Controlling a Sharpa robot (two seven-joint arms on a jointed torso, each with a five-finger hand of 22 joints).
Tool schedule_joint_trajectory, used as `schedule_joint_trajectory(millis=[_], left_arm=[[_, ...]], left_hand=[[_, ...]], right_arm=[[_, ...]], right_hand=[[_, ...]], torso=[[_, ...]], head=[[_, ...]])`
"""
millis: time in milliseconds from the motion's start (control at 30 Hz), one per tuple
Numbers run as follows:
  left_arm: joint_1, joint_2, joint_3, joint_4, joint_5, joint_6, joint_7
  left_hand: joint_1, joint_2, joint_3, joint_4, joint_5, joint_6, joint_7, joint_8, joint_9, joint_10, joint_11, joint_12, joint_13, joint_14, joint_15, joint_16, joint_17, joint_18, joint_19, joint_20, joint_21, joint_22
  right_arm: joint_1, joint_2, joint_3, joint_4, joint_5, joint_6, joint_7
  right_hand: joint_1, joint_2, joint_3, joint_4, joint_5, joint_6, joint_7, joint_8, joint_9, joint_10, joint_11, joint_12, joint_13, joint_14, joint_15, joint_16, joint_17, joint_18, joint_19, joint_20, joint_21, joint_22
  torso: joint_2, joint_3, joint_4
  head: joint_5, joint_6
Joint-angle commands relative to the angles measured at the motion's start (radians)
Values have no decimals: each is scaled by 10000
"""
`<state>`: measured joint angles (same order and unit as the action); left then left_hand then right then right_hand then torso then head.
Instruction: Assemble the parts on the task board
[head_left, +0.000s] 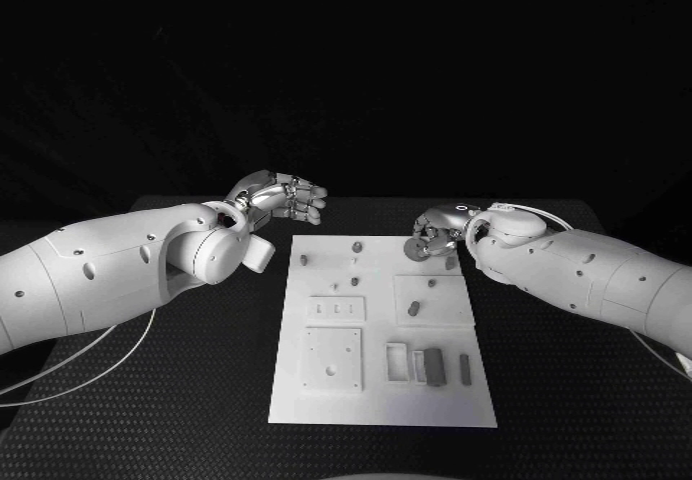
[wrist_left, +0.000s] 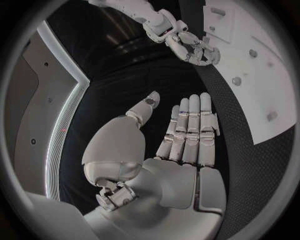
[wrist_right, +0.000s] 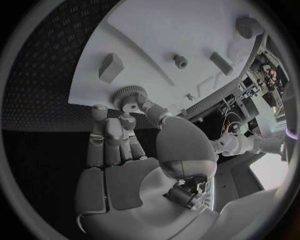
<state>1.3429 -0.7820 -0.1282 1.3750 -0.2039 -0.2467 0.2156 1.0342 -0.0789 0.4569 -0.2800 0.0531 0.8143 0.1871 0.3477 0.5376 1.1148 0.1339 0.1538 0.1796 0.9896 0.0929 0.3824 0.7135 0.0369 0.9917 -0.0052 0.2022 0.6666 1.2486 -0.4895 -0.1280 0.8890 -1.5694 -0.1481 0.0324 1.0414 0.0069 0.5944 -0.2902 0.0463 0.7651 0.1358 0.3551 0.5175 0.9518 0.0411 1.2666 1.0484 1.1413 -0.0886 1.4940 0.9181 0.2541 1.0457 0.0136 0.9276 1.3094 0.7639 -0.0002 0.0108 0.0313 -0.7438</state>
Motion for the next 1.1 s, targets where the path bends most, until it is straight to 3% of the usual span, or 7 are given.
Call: schedule_joint_trajectory(millis=[33, 333, 567, 800, 933, 1100], left_arm=[[18, 10, 10, 30, -31, 81, 60], [18, -57, 10, 84, -32, 42, 63], [18, -88, 10, 114, -33, 0, 73], [18, -24, 10, 65, -34, 14, 83], [18, -6, 10, 71, -34, 28, 79], [18, 17, 10, 67, -34, 29, 77]], left_hand=[[45, 30, -23, 25, -34, -73, 2, -67, 15, 42, 0, -66, 10, 20, 25, -68, 15, 147, -29, 14, -52, 9], [47, 31, -22, 26, -35, -73, 2, -68, 16, 44, 0, -70, 13, 23, 25, -73, 21, 147, -27, 14, -54, 11], [46, 28, -23, 27, -35, -73, 2, -69, 17, 45, 0, -73, 15, 25, 25, -77, 26, 147, -27, 14, -56, 12], [51, 21, -23, 24, -35, -74, 3, -71, 18, 44, 0, -78, 17, 27, 25, -83, 32, 148, -26, 13, -58, 14], [51, 20, -24, 25, -35, -74, 3, -72, 18, 45, 0, -80, 19, 28, 25, -87, 36, 147, -26, 14, -59, 15], [50, 21, -24, 27, -35, -74, 3, -73, 19, 45, 1, -83, 21, 29, 25, -91, 40, 147, -25, 14, -61, 15]], right_arm=[[-261, 6, -144, 202, -1253, -68, -297], [-214, -351, -135, 1149, -2070, -1640, -873], [60, -672, -114, 2241, -2721, -2229, -1279], [114, -460, -109, 2920, -3519, -2178, -1551], [112, -91, -120, 2812, -3719, -2184, -1575], [106, 259, -178, 2621, -3884, -2175, -1643]], right_hand=[[151, -75, -82, -15, 42, 2147, -253, 69, 27, -183, -373, 57, -60, 102, -88, 75, -36, 77, 119, -82, 76, 159], [248, -223, -117, -16, 43, 2388, -361, 112, 64, 91, -481, 96, -200, 373, -189, 140, -62, 77, 351, -196, 121, 140], [283, -272, -114, -18, 43, 2416, -377, 98, 59, 144, -501, 56, -261, 409, -214, 120, -115, 77, 393, -224, 113, 131], [289, -322, -118, -13, 44, 2468, -396, 92, 56, 214, -520, 27, -317, 490, -232, 111, -102, 77, 441, -246, 104, 122], [301, -336, -113, -16, 44, 2481, -402, 87, 53, 240, -527, 19, -336, 516, -238, 107, -100, 77, 456, -255, 99, 119], [300, -343, -112, -11, 43, 2476, -400, 74, 47, 253, -527, 12, -348, 534, -240, 104, -94, 77, 465, -259, 94, 117]], torso=[[1, 0, 10], [-5, -10, -16], [-14, -11, -24], [-37, -14, -37], [-14, -5, -12], [-7, -22, 18]], head=[[-11, 22], [8, 84], [-8, 139], [6, 222], [0, 255], [1, 270]])
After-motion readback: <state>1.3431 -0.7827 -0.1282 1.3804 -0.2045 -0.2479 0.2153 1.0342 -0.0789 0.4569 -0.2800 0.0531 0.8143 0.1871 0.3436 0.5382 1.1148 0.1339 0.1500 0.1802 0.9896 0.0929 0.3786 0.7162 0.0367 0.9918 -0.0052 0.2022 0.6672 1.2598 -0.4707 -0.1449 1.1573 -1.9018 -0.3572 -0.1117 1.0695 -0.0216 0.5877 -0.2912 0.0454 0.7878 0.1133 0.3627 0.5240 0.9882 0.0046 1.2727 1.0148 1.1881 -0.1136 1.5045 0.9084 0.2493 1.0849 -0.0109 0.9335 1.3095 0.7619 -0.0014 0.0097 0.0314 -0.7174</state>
